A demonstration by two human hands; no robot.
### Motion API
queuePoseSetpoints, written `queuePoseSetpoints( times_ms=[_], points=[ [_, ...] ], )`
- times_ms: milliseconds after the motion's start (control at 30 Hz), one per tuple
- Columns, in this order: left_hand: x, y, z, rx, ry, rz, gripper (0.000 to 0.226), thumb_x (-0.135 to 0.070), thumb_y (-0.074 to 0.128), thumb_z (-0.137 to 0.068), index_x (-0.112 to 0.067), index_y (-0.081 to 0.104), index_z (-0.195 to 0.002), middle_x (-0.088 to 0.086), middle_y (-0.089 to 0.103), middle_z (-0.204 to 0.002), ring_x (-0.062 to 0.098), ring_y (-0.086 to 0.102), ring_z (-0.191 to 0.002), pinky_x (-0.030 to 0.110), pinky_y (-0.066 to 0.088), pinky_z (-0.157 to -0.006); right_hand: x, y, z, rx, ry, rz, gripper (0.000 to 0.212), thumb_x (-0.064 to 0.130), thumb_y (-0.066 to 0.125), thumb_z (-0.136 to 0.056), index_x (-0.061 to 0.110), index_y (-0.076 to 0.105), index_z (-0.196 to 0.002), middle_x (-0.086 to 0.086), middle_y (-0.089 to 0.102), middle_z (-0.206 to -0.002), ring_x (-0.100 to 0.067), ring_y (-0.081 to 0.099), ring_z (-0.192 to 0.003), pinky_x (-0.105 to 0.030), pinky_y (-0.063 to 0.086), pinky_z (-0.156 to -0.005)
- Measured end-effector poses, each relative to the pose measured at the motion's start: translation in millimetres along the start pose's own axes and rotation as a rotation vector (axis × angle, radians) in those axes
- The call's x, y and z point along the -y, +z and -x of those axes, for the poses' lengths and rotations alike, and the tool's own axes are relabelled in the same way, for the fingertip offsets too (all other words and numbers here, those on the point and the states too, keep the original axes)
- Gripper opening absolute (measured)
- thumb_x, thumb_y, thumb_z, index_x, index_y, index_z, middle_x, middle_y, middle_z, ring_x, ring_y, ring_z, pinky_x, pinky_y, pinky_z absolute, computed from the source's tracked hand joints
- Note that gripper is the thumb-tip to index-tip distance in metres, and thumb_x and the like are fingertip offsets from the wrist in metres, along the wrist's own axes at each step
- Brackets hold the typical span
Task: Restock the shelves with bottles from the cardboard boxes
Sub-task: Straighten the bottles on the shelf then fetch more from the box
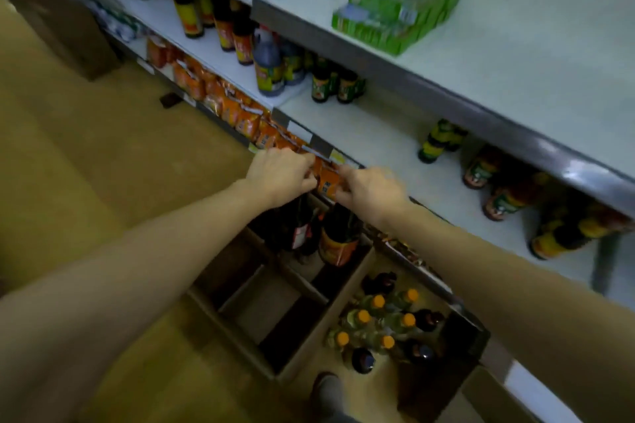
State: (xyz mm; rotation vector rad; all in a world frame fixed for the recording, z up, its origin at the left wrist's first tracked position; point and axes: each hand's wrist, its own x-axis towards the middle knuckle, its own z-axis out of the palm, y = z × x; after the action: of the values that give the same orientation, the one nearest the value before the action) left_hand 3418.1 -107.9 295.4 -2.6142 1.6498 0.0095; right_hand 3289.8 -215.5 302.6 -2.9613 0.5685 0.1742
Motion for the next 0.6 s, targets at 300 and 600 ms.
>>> queuePoseSetpoints(
  times_ms=[300,600],
  points=[
    [2.0,-224.9,32.6,-0.091,0.041,0.006,0.021,-0.035,0.051,-0.090,-0.018,0.039,-0.083,0.003,0.042,-0.073,0.026,0.043,-0.074,0.032,0.034,-0.061,29.2,-210.9,58.6,-0.190,0.089,-0.057,0.025,0.031,0.051,-0.093,0.017,0.040,-0.076,-0.003,0.041,-0.070,-0.028,0.045,-0.074,-0.031,0.033,-0.061],
    [-53.2,-433.3,67.2,-0.266,0.152,0.013,0.034,-0.028,0.056,-0.089,-0.014,0.040,-0.062,0.004,0.040,-0.059,0.023,0.040,-0.056,0.030,0.028,-0.051,24.5,-391.0,160.9,-0.450,0.187,-0.034,0.033,0.029,0.055,-0.088,0.014,0.039,-0.063,-0.004,0.042,-0.065,-0.027,0.046,-0.069,-0.031,0.028,-0.051]
  ],
)
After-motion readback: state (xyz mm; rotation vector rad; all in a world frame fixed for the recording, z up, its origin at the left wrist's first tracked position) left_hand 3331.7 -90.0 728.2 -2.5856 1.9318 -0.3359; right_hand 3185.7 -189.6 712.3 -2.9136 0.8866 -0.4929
